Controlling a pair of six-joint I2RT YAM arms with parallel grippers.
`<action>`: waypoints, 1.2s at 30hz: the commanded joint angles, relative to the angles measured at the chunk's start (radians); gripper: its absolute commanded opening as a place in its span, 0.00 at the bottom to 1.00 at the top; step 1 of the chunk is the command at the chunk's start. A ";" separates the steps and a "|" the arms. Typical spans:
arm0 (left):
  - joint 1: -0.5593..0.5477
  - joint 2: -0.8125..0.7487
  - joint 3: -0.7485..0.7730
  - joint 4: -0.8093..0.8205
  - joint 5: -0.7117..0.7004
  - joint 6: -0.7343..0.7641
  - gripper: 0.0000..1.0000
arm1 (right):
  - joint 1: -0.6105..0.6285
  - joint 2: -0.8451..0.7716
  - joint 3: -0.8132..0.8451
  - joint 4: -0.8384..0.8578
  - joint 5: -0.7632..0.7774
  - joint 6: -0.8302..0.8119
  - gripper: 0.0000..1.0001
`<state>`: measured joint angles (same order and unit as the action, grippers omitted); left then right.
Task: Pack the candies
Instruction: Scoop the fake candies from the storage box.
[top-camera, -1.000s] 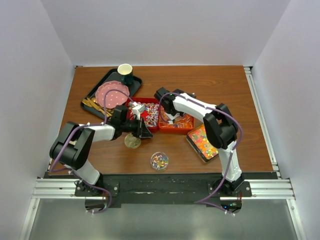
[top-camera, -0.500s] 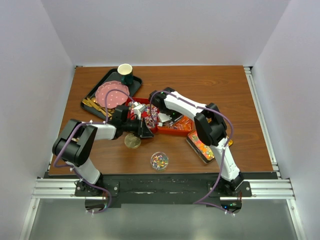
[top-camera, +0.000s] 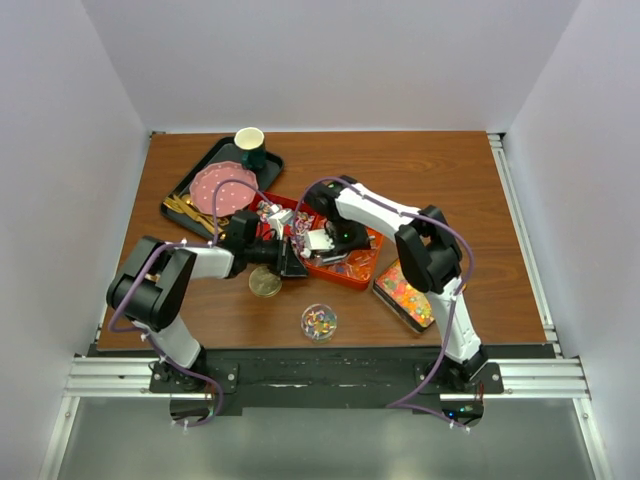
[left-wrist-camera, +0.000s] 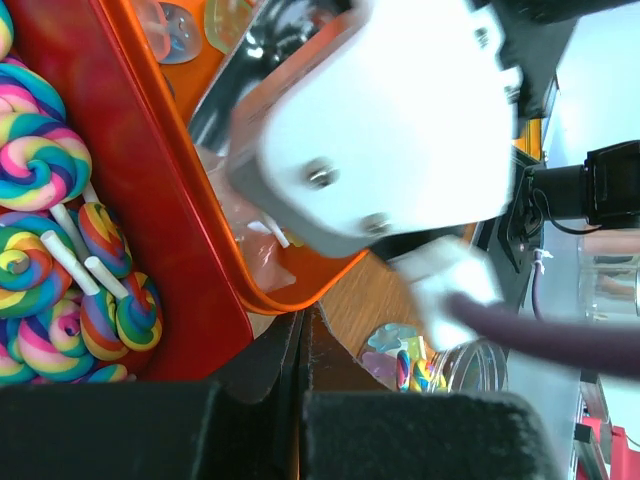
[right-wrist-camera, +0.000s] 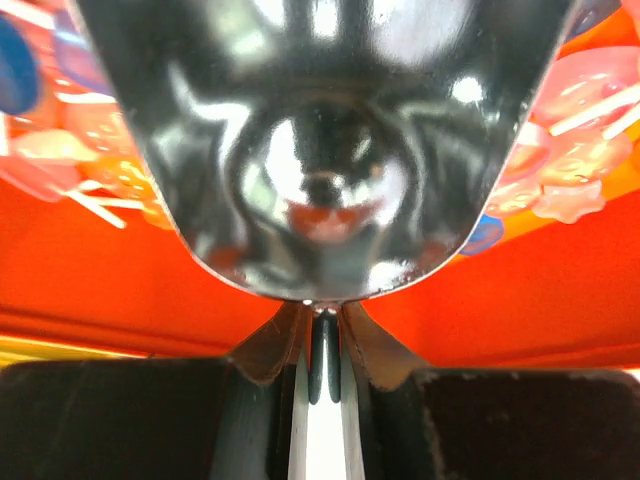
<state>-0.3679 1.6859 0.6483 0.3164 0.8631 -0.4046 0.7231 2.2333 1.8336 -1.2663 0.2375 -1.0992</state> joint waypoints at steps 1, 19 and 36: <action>0.001 0.009 0.043 0.038 -0.010 0.012 0.00 | -0.034 -0.093 -0.033 0.048 -0.217 -0.002 0.00; 0.044 -0.106 0.137 -0.287 0.077 0.203 0.00 | -0.200 -0.271 -0.241 0.148 -0.487 -0.048 0.00; 0.102 -0.202 0.205 -0.485 0.071 0.354 0.19 | -0.067 -0.619 -0.350 0.088 -0.172 -0.240 0.00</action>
<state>-0.3092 1.5417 0.8551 -0.1753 0.9493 -0.0841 0.5648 1.6955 1.5352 -1.1385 -0.1036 -1.2282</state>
